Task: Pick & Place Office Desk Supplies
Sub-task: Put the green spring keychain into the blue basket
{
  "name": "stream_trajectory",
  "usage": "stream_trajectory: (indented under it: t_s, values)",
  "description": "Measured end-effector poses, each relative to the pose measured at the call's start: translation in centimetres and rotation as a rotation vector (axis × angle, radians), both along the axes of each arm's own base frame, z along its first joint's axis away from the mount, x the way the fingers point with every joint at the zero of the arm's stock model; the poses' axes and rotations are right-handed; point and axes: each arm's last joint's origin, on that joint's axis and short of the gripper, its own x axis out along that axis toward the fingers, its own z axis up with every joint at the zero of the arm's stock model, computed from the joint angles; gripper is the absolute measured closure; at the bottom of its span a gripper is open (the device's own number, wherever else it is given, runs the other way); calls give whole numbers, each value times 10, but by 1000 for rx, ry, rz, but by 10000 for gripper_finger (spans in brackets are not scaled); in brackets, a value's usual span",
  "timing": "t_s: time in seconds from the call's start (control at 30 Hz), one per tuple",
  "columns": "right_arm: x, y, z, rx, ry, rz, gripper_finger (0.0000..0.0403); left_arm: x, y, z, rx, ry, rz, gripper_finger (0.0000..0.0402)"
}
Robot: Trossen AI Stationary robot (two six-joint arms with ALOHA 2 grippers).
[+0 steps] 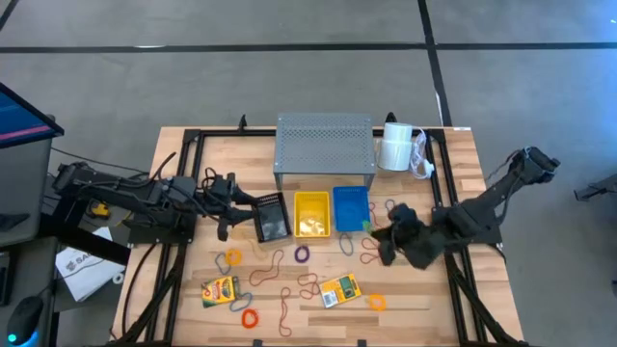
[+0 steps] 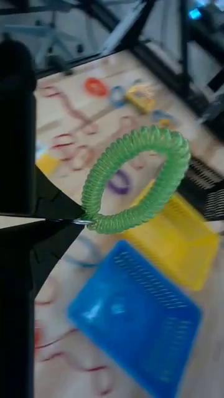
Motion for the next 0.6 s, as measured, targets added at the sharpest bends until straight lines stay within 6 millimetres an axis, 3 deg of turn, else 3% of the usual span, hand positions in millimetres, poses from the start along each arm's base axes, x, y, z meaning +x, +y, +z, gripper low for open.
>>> stream_trajectory:
  t_s: [0.23,0.6]
  values:
    - [31,-37,-2,-38,23,-45,403,0,0,3,-9,-31,0,243]
    - [52,-95,-19,87,151,-171,403,0,0,3,-9,-31,0,243]
